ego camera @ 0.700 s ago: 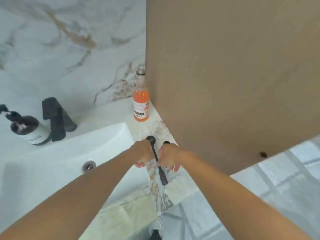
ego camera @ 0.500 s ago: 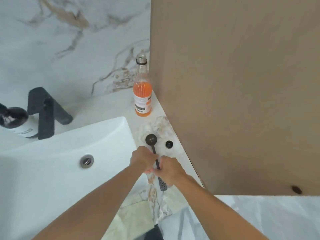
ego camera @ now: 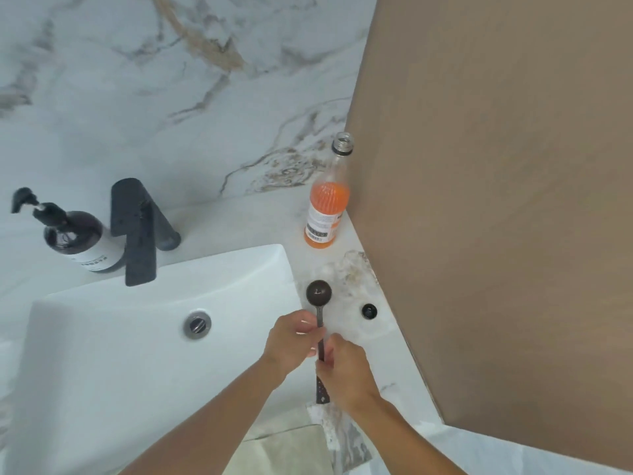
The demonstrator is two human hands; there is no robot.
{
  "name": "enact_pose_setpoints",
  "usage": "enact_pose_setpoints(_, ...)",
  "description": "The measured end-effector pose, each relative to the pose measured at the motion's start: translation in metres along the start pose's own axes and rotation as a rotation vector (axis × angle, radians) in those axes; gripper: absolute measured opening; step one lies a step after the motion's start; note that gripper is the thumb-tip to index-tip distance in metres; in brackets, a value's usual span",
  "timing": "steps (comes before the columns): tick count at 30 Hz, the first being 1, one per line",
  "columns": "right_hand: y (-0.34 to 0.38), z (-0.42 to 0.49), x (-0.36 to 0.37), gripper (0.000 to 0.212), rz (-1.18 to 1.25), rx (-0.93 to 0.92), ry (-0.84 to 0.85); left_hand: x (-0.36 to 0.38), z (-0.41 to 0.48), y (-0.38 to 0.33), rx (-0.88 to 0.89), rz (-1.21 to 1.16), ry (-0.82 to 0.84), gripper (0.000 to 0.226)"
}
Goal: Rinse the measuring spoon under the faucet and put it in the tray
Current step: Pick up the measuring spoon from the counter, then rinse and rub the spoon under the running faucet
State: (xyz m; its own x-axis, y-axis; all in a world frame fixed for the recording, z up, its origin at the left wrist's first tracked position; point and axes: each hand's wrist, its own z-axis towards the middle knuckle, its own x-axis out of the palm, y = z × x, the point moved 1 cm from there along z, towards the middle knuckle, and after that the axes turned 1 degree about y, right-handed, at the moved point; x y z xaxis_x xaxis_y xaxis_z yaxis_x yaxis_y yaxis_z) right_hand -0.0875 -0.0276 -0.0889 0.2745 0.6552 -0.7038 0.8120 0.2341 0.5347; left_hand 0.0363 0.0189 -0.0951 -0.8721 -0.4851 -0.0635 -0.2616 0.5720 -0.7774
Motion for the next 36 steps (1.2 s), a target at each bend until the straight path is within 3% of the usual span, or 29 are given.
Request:
enact_pose_setpoints(3,0.037,-0.009,0.025,0.008,0.039,-0.038,-0.007,-0.042,-0.015,0.003,0.023,-0.198,-0.016,0.009)
enact_pose_setpoints(7,0.098,-0.015,0.047,0.012,0.156,-0.076,0.093,-0.114,-0.036,0.016,0.007,-0.225,-0.081,0.011)
enact_pose_setpoints(11,0.176,0.001,0.034,0.006,0.371,-0.107,0.003,-0.183,-0.056,0.037,-0.024,-0.285,-0.113,0.010)
enact_pose_setpoints(15,0.259,0.008,0.023,0.027,0.742,-0.084,0.122,-0.218,-0.071,0.049,-0.025,-0.309,-0.139,0.017)
enact_pose_setpoints(18,0.298,0.005,0.021,0.037,0.775,-0.062,0.210,-0.226,-0.076,0.053,-0.041,-0.316,-0.147,0.019)
enact_pose_setpoints(22,0.317,0.005,0.021,0.026,0.981,0.025,0.328,-0.229,-0.074,0.052,-0.071,-0.301,-0.189,0.020)
enact_pose_setpoints(28,0.319,0.016,0.011,0.021,1.206,0.166,0.366,-0.223,-0.066,0.041,-0.110,-0.327,-0.226,0.022)
enact_pose_setpoints(33,0.326,0.029,-0.001,0.009,1.198,0.068,0.414,-0.219,-0.058,0.034,-0.122,-0.376,-0.225,0.014)
enact_pose_setpoints(36,0.312,0.041,0.005,0.016,1.076,0.052,0.309,-0.216,-0.053,0.035,-0.123,-0.388,-0.239,0.014)
